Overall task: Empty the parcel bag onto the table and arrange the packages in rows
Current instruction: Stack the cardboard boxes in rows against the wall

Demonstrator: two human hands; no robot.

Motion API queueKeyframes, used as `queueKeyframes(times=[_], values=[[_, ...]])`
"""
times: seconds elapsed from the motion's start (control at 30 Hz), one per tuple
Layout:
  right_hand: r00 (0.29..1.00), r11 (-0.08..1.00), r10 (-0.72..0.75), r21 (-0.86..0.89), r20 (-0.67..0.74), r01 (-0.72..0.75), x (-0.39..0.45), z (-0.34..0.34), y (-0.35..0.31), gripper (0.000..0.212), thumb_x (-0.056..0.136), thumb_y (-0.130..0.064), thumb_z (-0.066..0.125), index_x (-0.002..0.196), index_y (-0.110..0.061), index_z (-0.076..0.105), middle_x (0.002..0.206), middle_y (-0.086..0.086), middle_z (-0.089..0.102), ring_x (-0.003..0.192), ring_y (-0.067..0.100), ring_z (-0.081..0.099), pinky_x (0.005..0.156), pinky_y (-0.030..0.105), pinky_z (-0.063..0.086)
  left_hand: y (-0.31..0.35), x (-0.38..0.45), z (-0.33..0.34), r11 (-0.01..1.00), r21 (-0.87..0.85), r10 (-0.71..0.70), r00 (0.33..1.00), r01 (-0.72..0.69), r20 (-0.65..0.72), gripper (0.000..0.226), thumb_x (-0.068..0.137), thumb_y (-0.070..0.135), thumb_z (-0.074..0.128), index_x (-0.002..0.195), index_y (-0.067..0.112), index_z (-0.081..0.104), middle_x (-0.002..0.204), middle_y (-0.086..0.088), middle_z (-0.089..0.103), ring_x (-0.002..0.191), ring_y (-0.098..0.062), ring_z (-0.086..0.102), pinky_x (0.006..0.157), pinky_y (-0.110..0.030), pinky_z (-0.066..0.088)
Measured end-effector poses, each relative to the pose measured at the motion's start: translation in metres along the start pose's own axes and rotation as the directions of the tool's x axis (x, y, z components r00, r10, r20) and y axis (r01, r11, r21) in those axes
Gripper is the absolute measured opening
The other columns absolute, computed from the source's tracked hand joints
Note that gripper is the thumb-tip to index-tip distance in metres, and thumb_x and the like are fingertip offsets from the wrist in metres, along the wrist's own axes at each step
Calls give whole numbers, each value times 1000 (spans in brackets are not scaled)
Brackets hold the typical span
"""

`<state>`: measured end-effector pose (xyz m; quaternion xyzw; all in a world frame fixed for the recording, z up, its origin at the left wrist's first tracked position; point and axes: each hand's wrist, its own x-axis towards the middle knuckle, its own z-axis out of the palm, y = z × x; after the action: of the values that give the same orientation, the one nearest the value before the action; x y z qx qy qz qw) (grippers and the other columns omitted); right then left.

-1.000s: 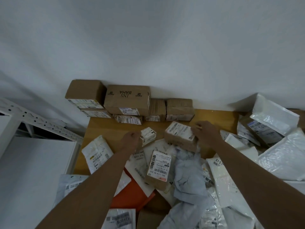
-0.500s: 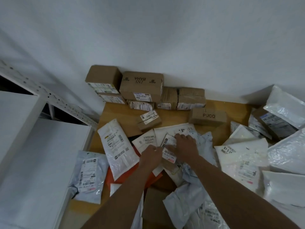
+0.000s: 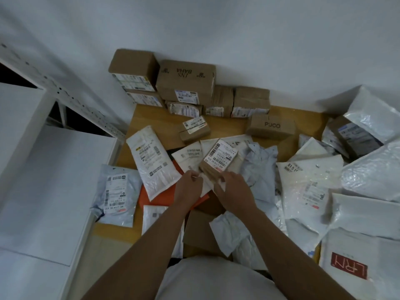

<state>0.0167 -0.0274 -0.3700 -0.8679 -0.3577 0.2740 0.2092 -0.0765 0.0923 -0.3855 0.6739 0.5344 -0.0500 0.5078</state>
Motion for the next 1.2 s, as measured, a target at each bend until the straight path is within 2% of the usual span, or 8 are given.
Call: queueKeyframes(times=[0.13,0.27,0.4,0.53,0.7,0.87,1.03,1.2], values=[[973,996,-85,-9,214,89,-27,28,-17,33,87,-45,57,103,-17,60,90,0,59,83,21,59,72,35,47,-16,-19,-2,999,7,-49,998,49,-30,26,93,21,49,116,16,61,108,4,59,98,-13,56,79,-27,41],[938,884,-200,-361,282,297,-54,67,-16,108,55,-84,50,139,-16,49,125,11,60,114,36,59,100,56,44,-35,-37,-5,990,-65,-130,986,124,-108,18,94,25,46,99,19,62,95,2,63,88,-16,58,73,-31,45],[921,765,-146,-550,361,336,-81,79,-21,121,70,-63,71,156,-17,0,148,17,34,138,37,33,117,63,1,-54,-54,-8,968,-155,-219,964,196,-152,22,94,28,44,98,15,62,86,-3,61,81,-20,59,74,-37,50],[950,805,-138,-526,282,273,-78,70,-15,119,74,-62,69,155,-11,-2,150,15,35,138,32,34,118,57,0,-62,-66,-14,940,-282,-232,966,193,-115,22,91,28,46,90,13,63,100,-15,66,95,-31,64,87,-48,51],[970,995,33,87,241,-55,-63,12,-6,120,68,-64,72,156,-19,3,154,7,28,139,27,35,112,50,35,-58,-76,-34,875,-472,-98,994,105,39,29,94,39,48,94,16,65,106,-8,68,104,-25,62,90,-39,50],[979,410,170,896,111,-173,-74,-22,-20,78,72,-45,76,140,-20,46,132,9,60,116,27,61,86,39,56,-31,-96,-47,785,-606,148,908,133,391,50,92,56,51,134,30,53,128,2,62,119,-19,57,82,-31,49],[981,-24,156,993,116,-114,-90,-28,-35,55,92,-40,53,139,-11,49,135,19,58,125,39,54,105,57,41,-7,-114,-54,787,-617,353,827,-10,438,65,84,43,71,139,44,37,120,16,62,105,-6,66,87,-33,55],[940,86,336,992,58,-92,-98,-38,-50,45,100,-48,41,128,-19,60,128,13,62,118,34,60,102,56,46,7,-117,-55,742,-267,651,756,-615,70,61,85,27,74,135,31,41,123,11,50,108,2,56,72,-6,48]])
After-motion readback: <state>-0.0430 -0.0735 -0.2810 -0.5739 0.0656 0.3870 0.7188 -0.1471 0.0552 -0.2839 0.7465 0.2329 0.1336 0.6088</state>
